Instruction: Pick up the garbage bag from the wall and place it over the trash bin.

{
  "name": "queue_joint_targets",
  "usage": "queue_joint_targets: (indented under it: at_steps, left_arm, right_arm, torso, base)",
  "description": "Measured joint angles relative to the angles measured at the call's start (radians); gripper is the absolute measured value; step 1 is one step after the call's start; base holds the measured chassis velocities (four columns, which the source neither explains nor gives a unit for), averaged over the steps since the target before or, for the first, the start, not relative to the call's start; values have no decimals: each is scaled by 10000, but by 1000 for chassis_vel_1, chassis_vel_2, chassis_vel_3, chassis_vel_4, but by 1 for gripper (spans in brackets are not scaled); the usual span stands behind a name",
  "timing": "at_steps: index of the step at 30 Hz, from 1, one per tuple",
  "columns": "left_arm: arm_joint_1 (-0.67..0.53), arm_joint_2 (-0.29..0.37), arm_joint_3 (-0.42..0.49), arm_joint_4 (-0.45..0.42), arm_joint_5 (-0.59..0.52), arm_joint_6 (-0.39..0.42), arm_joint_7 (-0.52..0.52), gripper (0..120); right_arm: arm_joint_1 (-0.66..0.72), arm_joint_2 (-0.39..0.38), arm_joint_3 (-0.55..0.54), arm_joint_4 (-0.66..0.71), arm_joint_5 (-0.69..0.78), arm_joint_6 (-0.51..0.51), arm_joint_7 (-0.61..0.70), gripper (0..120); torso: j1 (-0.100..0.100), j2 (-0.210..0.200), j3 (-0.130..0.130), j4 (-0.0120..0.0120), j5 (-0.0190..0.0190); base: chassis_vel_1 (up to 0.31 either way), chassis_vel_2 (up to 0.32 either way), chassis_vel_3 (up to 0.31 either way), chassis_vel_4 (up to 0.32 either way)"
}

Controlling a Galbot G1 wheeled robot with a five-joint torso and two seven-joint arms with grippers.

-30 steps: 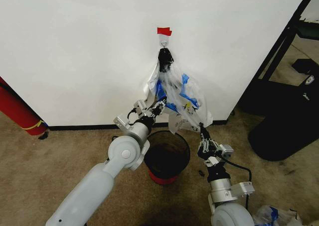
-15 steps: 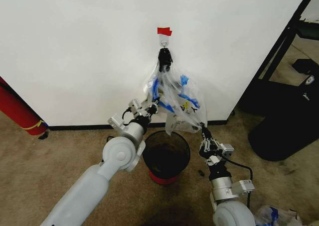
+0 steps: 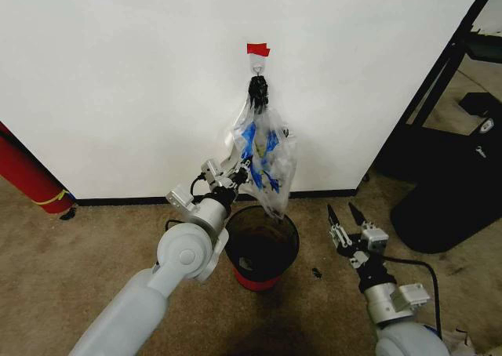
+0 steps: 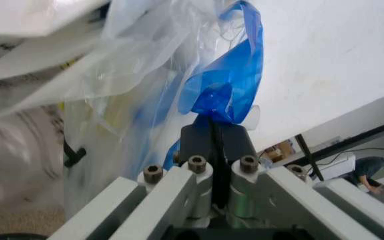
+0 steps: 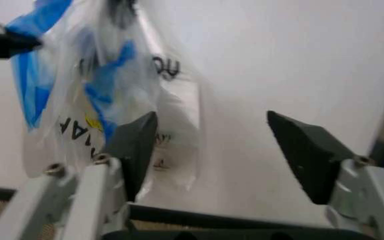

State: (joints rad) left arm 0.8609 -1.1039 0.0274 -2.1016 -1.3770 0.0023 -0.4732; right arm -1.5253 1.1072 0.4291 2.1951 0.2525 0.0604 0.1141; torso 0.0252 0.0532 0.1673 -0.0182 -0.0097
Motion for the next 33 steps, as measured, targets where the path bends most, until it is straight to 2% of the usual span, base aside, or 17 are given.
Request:
queue_joint_targets:
  at_steps: [4,5,7,8,10,13,15,20,25,29,33]
  left_arm:
    - [0,14,59,-44,22,16,-3,0]
    - [0,14,59,-44,22,16,-3,0]
    - [-33,38,112,-39,24,20,-4,0]
    - [-91,29,169,-7,23,20,-4,0]
    - [-209,-12,269,59,16,24,-5,0]
    - [-261,-18,295,73,8,26,-6,0]
    - [-267,-12,295,73,4,27,-6,0]
    - [-260,76,251,-20,-34,33,-9,0]
    - [-153,164,187,-101,-43,36,-7,0]
    - [-115,159,110,-180,-59,40,0,0]
    - [-30,284,2,-304,-170,53,23,0]
  right_arm:
    - [1645,-1357,-618,-922,-872,135,-279,84]
    - [1645,-1357,-618,-922,-872,135,-279,84]
    - [2524,-1823,-995,-1290,-1038,95,-356,90]
    - [2975,-1997,-1200,-1462,-1059,53,-388,97]
    - [3733,-2163,-1730,-1799,-1165,-56,-437,100]
    - [4741,-2088,-2596,-2425,-1965,-98,-579,100]
    - [4911,-2033,-2786,-2566,-2193,-98,-615,100]
    - [6166,-1480,-4027,-3451,-3873,-130,-809,100]
    - [6990,-1172,-4760,-4304,-4293,-272,-758,99]
    - [7459,-859,-5035,-4804,-4515,-400,-570,92]
    - [7969,-530,-5336,-5192,-4657,-449,-554,74]
  torso:
    - [0,0,0,3,1]
    - [0,0,0,3,1]
    - [1,0,2,6,0]
    - [0,0,1,7,-1]
    - [1,0,1,-1,-2]
    - [1,0,2,0,-3]
    - [1,0,2,1,-2]
    - [1,0,1,-1,-1]
    - [1,0,2,0,-3]
    - [1,0,1,2,-4]
    - [1,0,1,-2,-5]
  base:
    - [0,0,0,0]
    - [0,0,0,0]
    - [0,0,0,0]
    - [0,0,0,0]
    - [0,0,0,0]
    - [0,0,0,0]
    - [0,0,0,0]
    - [0,0,0,0]
    - [0,0,0,0]
    - [0,0,0,0]
    - [0,0,0,0]
